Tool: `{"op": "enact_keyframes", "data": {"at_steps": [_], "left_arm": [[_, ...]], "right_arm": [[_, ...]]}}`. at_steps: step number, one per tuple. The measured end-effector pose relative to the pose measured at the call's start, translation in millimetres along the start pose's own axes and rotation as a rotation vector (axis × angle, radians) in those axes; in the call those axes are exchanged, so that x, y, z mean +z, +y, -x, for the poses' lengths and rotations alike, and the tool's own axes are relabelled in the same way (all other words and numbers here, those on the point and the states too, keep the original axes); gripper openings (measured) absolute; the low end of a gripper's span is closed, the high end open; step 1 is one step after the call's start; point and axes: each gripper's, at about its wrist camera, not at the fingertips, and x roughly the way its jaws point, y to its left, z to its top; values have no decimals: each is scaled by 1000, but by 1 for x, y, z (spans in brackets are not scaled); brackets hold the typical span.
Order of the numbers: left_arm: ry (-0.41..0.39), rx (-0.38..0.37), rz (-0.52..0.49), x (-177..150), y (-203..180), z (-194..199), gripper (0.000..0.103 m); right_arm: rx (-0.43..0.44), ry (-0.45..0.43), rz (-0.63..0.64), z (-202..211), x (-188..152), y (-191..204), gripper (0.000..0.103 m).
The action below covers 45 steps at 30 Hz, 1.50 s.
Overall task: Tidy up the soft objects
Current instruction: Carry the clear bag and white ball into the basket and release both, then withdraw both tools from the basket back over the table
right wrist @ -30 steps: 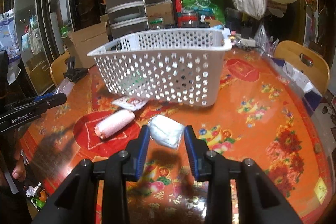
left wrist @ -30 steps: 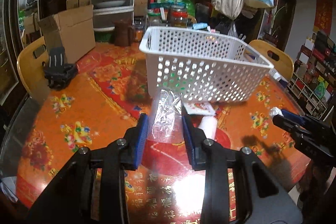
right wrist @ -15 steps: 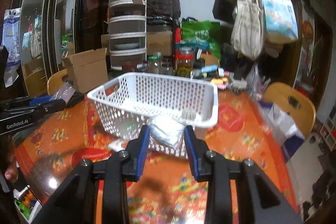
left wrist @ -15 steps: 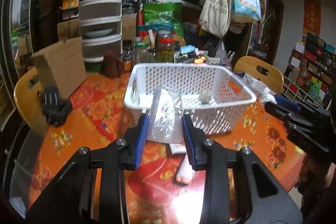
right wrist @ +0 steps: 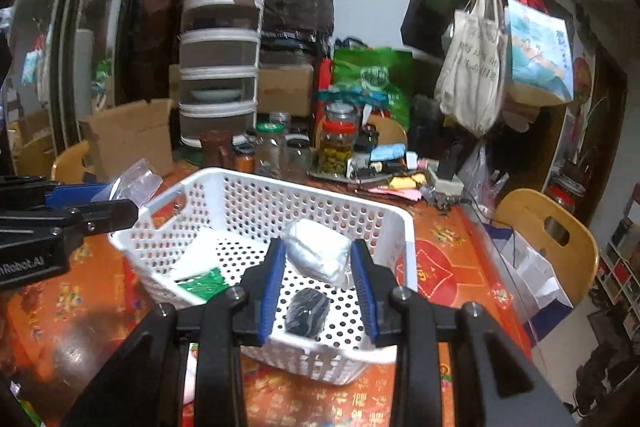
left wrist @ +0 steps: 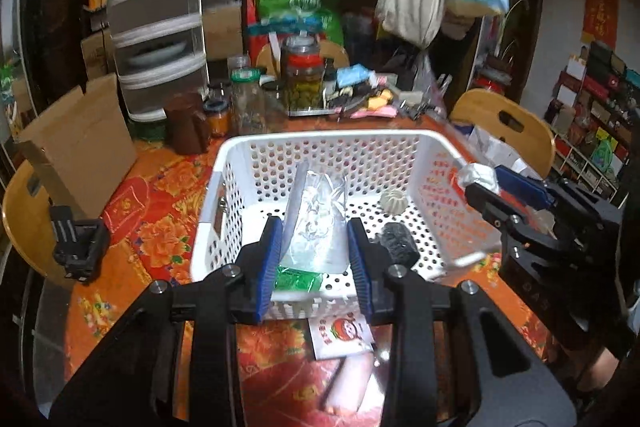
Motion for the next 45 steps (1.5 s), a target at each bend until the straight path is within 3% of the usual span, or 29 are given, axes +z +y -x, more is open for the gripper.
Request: {"op": "enact_keyframes", "data": {"at_steps": [3,16,37,39,42,43,45], "left_arm": [[55,32,-1,9,2,-33,31],[202,79,3,11,14,-112,31],[232,65,-14,-3,11,-138,33],[228,62,-11,-4,12,-138,39],[209,53,-10,-4,11,-135,63],[194,60,-17,-3,10,-132,70],[178,70,-30,-3,7,-128,77]], "right_arm": [[-47,45,23,-23,4,0,33],[-43,181,31,-83,4,0,32],[-42,248,24,-105,-9,-7,33],[-42,246,20,-104,-9,-7,33],[-33,242,5,-102,-10,-9,37],[-33,233,0,-100,-10,-10,41],[-36,220,-7,-96,-11,-11,50]]}}
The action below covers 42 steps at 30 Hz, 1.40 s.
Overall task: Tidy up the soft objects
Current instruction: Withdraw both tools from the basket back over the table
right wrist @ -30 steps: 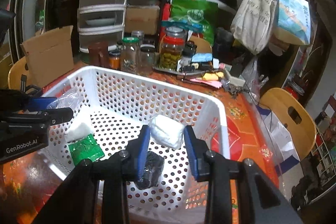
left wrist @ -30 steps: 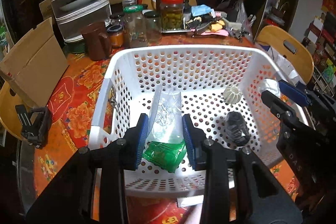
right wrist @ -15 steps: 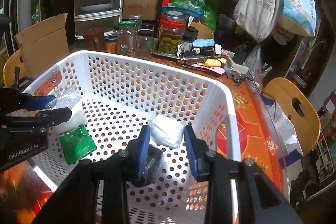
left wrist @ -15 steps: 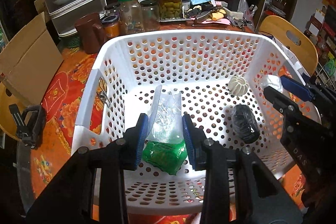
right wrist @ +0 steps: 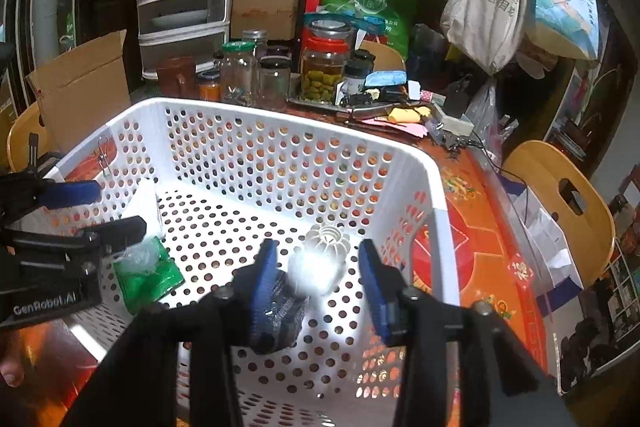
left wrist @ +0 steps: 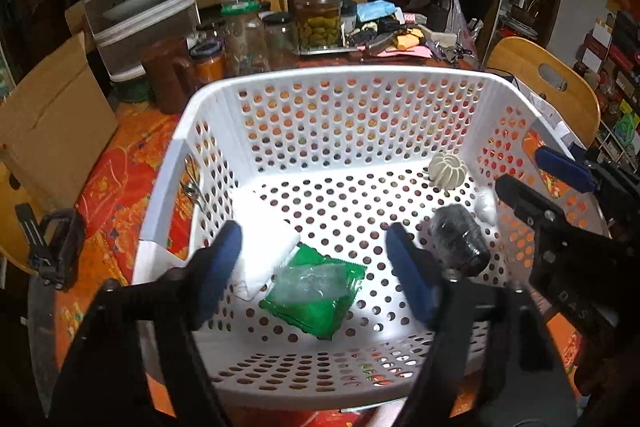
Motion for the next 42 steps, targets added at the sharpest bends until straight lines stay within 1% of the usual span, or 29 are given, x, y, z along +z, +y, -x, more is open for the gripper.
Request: {"op": "enact_keyframes", "data": {"at_steps": [1,3,5,8,10,14,17,19,21,24,27,29,32,35,38,42], "left_arm": [[-7,-1,-5,0,-1,2,78],[-26,-6,-16,-1,-3,8,81],[-46,-13,-26,-4,-4,16,84],[-73,-26,-39,-11,-8,30,87],[-95,-40,-41,-19,-8,41,90],[-130,-56,-34,-36,-5,62,91],[-162,-59,-24,-50,-1,80,93],[-184,-66,-19,-60,5,95,97],[-210,-62,-2,-74,11,114,100],[-231,-86,33,-95,21,131,103],[-224,-114,72,-120,30,138,103],[-213,-107,87,-135,34,136,103],[-184,-114,111,-158,34,127,103],[-148,-110,104,-176,30,114,103],[-120,-122,108,-186,26,101,103],[-67,-131,94,-196,16,81,103]], "right_arm": [[2,-8,-6,3,-1,-1,55],[4,-21,-15,7,-2,-3,59],[0,-44,-20,15,-4,-4,70],[-6,-80,-22,27,-8,-6,82],[-6,-101,-27,37,-13,-8,85],[-23,-134,-23,54,-21,-9,91],[-20,-149,-27,68,-29,-10,95],[-24,-161,-25,77,-35,-9,98],[-25,-172,-26,86,-41,-9,99],[-9,-186,-39,99,-54,-8,100],[22,-177,-35,105,-69,-4,103],[41,-164,-43,106,-84,-2,103],[65,-133,-57,103,-107,3,103],[90,-96,-72,97,-128,7,103],[98,-66,-91,94,-146,10,103],[117,-40,-130,92,-160,8,103]]}}
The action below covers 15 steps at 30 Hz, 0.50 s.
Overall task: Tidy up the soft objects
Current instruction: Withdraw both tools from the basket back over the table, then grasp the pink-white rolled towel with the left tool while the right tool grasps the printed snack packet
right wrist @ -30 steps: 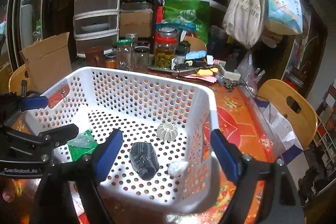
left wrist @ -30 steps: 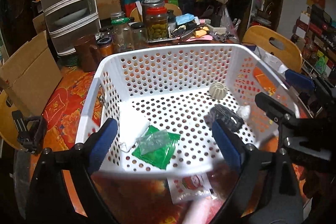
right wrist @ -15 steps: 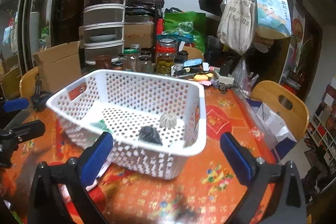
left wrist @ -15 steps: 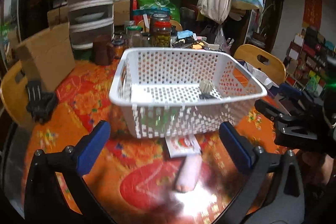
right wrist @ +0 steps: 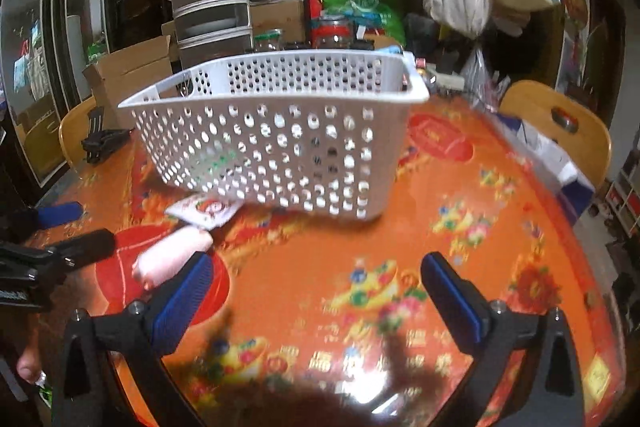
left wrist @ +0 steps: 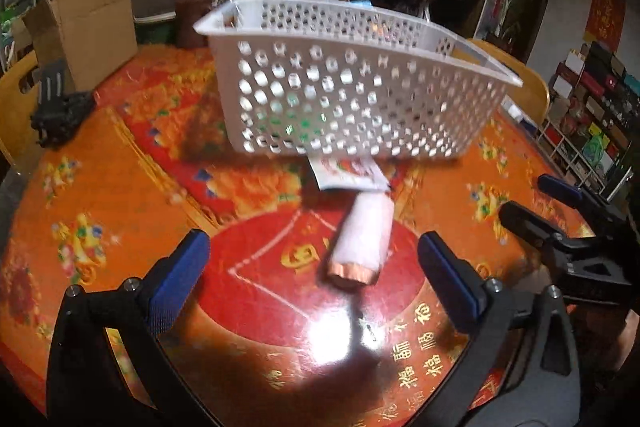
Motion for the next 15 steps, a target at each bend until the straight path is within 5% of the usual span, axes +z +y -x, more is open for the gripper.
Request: {"op": "enact_keyframes", "data": {"at_steps": [9,15], "left_arm": [[80,18,-14,1,-14,-36,102],[103,42,-52,5,-27,-50,93]], "right_arm": [[-20,45,-66,2,-15,-15,103],[-7,60,-71,-4,-13,-17,103]]}}
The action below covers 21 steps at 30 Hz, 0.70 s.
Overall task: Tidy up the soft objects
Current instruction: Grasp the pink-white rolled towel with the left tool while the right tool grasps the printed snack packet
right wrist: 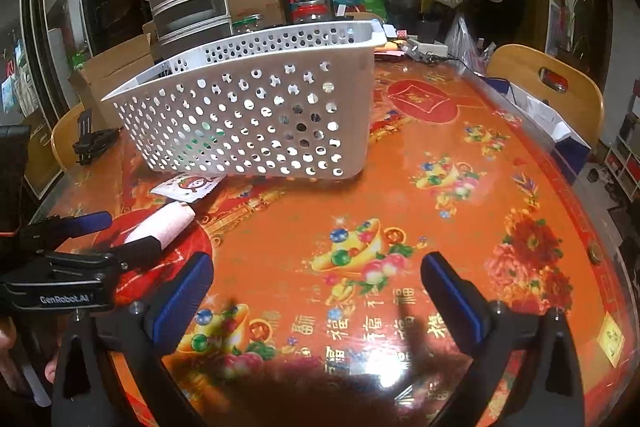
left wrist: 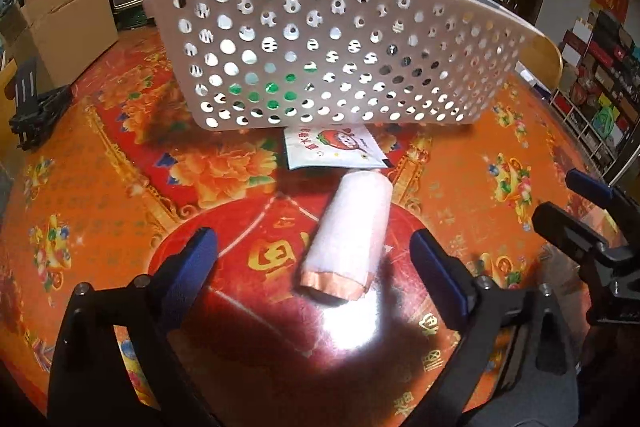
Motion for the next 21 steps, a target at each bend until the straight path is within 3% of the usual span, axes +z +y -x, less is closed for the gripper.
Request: {"op": "enact_keyframes", "data": {"at_steps": [6,11,13,21], "left_arm": [[13,12,-24,0,-9,-10,76],[8,-12,-39,0,-15,-10,50],[4,-18,-51,-2,-17,-8,35],[-4,-23,-23,-13,1,4,33]], "right_arm": [[-2,10,1,-5,2,1,103],[-16,11,-4,-7,5,1,103],[-16,14,-10,-8,7,4,103],[106,44,-7,-26,21,32,103]]}}
